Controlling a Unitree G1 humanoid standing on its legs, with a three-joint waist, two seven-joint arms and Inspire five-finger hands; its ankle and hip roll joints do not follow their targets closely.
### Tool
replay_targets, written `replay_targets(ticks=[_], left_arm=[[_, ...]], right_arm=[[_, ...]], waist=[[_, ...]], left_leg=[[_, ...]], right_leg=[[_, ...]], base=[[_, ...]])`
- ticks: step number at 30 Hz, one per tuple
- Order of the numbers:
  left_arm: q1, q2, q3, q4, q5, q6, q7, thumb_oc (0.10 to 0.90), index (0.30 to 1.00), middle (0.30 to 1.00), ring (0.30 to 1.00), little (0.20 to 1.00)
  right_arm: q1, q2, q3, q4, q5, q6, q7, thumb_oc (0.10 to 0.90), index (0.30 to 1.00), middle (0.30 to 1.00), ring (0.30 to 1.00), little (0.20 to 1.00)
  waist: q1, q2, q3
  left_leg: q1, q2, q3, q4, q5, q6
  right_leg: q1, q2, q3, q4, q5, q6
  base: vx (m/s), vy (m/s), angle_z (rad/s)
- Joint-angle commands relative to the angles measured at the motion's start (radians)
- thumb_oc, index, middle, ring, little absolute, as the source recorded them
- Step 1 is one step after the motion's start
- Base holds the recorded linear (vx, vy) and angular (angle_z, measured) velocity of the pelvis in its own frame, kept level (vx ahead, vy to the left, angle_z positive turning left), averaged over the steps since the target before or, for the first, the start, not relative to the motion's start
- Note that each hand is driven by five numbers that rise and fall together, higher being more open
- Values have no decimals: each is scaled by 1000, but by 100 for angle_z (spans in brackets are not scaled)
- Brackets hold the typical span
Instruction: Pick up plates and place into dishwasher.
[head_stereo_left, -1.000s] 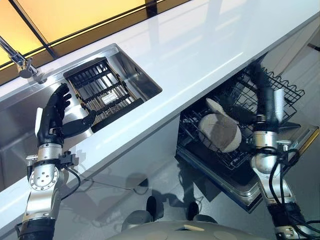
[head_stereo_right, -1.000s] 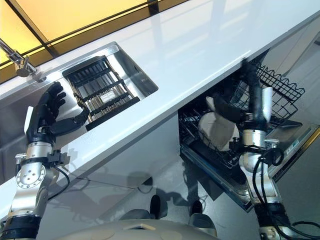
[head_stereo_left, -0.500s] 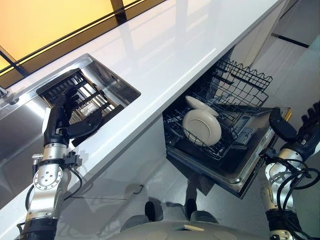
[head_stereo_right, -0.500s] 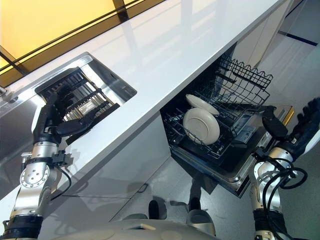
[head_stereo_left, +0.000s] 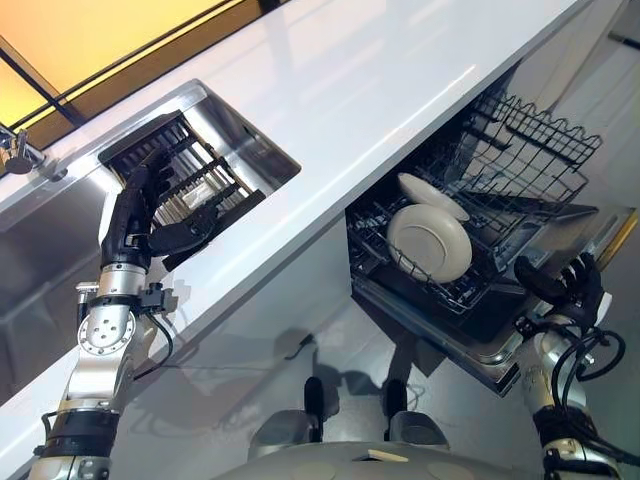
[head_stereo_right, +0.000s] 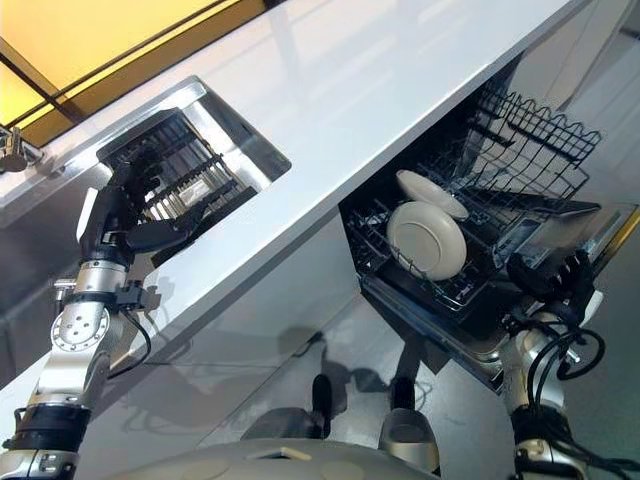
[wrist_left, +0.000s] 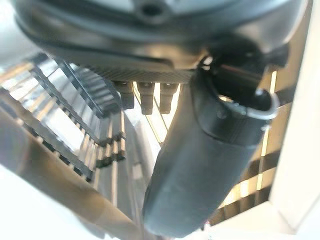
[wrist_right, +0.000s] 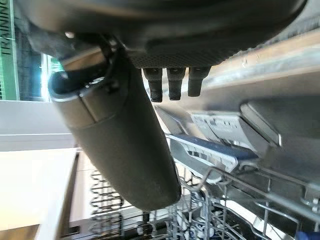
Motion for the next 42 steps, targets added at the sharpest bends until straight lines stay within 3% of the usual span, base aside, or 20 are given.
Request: replay_targets(ticks=[1, 6, 11, 19, 26, 30, 35, 42], left_arm=[[-111, 109, 29, -21, -37, -89, 51, 800, 900, 900, 900, 900], [-112, 119, 28, -16, -43, -80, 51, 800, 900, 900, 900, 900], [-120, 130, 23, -18, -47, -72, 50, 800, 900, 900, 900, 900], [-119, 143, 33, -6, -46, -72, 35, 800, 900, 900, 900, 900], [-123, 146, 28, 4, -44, -68, 37, 800, 900, 900, 900, 900], [-128, 142, 18, 6, -43, -64, 42, 800, 900, 900, 900, 900], [-132, 136, 10, 2, -35, -57, 48, 800, 900, 900, 900, 900], [-152, 139, -18, -7, -25, -47, 55, 800, 900, 900, 900, 900]], right_arm=[[-101, -111, -4, -21, 13, -45, 2, 800, 900, 900, 900, 900], [-127, -127, 4, 69, 82, -1, 46, 800, 900, 900, 900, 900], [-162, -143, 15, 154, 209, 59, 161, 800, 900, 900, 900, 900], [-201, -140, 9, 161, 420, 13, 431, 800, 900, 900, 900, 900], [-225, -148, 21, 108, 376, -66, 508, 800, 900, 900, 900, 900], [-264, -155, 61, 29, 271, -121, 498, 800, 900, 900, 900, 900], [-317, -149, 124, -58, 235, -104, 525, 800, 900, 900, 900, 900], [-473, -153, 242, -56, 193, -47, 553, 800, 900, 900, 900, 900]], waist=[[27, -19, -28], [40, -10, -24], [56, -4, -16], [73, -11, -3], [78, -19, 0], [87, -31, 3], [106, -51, 4], [167, -83, -4]], left_leg=[[-45, -67, 40, 136, -147, 30], [-49, -66, 27, 126, -135, 21], [-59, -67, 10, 136, -132, 16], [-71, -70, -6, 150, -134, 18], [-66, -68, -12, 140, -130, 18], [-69, -70, -18, 150, -136, 21], [-71, -76, -33, 164, -144, 27], [-79, -89, -65, 189, -149, 32]], right_leg=[[-110, 32, -49, 296, -222, -48], [-107, 26, -69, 293, -226, -55], [-111, 20, -78, 303, -230, -62], [-117, 16, -87, 313, -230, -64], [-109, 14, -92, 303, -226, -60], [-105, 12, -96, 299, -224, -59], [-93, 11, -102, 288, -218, -61], [-67, 12, -126, 260, -204, -63]], base=[[4, -31, 28], [13, -7, 18], [11, -2, 15], [5, -5, 2], [15, 7, 2], [45, 30, 7], [66, 37, 1], [86, 59, 9]])
